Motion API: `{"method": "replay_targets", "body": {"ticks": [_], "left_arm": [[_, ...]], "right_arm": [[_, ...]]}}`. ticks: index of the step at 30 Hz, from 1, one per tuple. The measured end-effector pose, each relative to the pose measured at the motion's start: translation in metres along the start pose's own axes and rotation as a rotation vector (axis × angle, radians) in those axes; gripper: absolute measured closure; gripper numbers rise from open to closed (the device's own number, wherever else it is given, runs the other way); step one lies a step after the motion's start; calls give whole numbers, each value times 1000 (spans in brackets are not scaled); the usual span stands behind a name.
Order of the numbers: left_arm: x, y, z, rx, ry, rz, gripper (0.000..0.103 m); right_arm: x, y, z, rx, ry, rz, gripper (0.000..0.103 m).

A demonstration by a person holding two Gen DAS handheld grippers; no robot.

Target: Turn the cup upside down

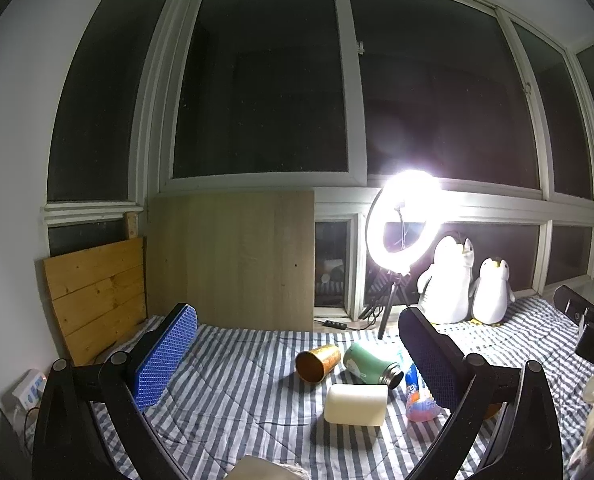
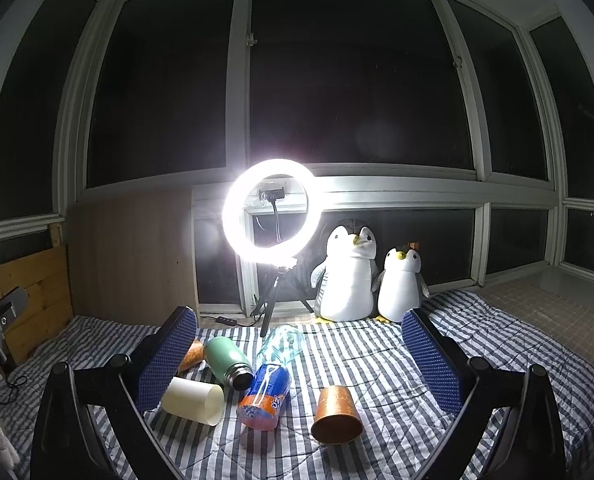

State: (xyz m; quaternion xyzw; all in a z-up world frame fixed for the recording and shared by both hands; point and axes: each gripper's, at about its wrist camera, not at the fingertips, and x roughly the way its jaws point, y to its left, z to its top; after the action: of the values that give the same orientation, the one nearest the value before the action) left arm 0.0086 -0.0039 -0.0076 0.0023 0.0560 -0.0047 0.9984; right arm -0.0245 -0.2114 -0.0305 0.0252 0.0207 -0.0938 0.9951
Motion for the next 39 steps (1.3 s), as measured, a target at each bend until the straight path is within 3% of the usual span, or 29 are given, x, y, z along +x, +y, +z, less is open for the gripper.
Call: {"method": "replay_targets", "body": {"ticks": [39], "left_arm": [[-2, -5, 2, 6, 9, 4, 1]], "right_arm": [[-1, 3, 2, -8, 5, 9, 1]]}}
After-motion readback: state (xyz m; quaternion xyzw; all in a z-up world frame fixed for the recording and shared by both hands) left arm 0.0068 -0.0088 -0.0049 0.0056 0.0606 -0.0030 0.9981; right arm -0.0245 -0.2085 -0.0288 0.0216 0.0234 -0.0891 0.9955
